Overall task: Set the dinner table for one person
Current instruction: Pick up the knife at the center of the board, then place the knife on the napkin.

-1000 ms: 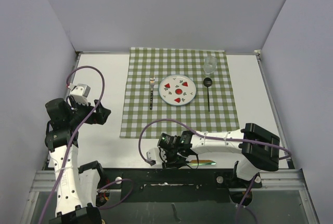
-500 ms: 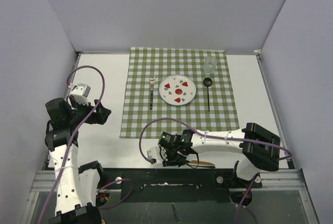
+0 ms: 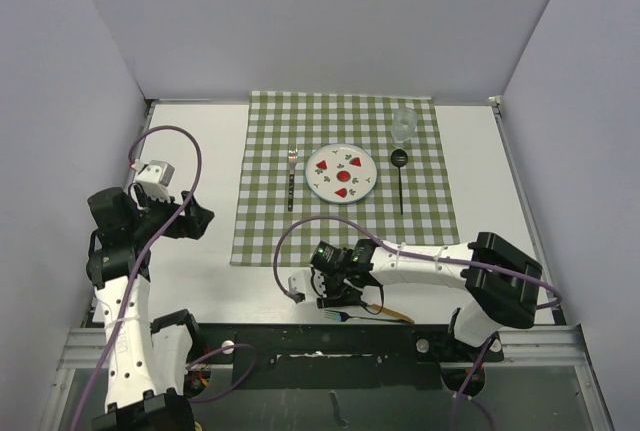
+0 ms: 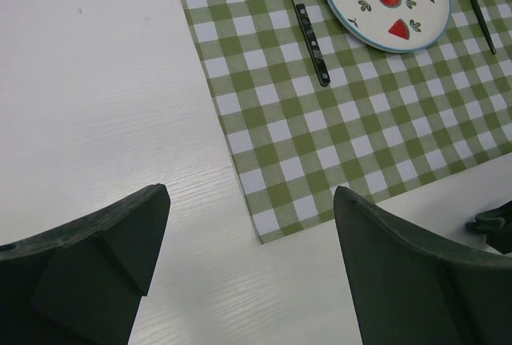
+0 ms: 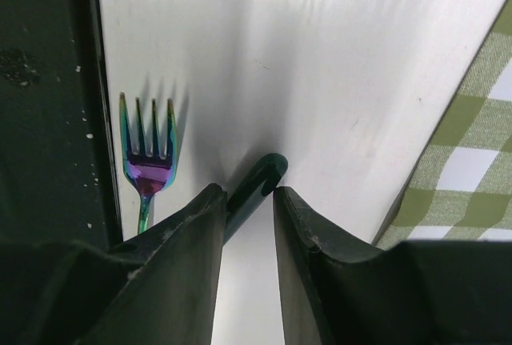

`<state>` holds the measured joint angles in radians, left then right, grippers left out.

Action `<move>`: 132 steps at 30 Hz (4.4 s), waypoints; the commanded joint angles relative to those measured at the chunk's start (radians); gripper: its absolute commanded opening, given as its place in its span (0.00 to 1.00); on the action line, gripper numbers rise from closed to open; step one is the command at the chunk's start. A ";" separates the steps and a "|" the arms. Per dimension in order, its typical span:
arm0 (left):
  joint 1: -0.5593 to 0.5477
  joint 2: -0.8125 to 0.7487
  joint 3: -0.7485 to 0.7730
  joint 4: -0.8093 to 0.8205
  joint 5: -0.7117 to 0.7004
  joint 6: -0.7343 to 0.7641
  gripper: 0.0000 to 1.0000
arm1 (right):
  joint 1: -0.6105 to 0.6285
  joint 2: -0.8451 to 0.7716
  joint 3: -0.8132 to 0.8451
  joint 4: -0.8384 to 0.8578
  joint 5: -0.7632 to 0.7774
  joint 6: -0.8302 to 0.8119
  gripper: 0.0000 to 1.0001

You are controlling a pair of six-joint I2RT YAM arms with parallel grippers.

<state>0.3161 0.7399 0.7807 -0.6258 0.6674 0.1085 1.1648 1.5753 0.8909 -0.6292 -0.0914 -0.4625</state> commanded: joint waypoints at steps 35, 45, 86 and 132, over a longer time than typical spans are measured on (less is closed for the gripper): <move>-0.092 0.139 0.052 0.059 0.053 0.032 0.84 | -0.057 0.118 0.080 -0.075 -0.023 0.002 0.00; -0.153 0.171 0.062 0.071 0.029 0.039 0.83 | -0.068 0.096 0.191 -0.135 -0.004 -0.018 0.00; -0.140 0.277 0.110 0.277 -0.198 -0.051 0.83 | -0.069 0.092 0.395 -0.303 -0.007 -0.354 0.00; -0.129 0.232 0.037 0.334 -0.282 -0.049 0.83 | -0.155 0.183 0.726 -0.617 -0.246 -0.519 0.00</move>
<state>0.1802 0.9947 0.8074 -0.3473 0.3878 0.0631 1.0348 1.7954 1.5562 -1.2217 -0.3050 -0.9653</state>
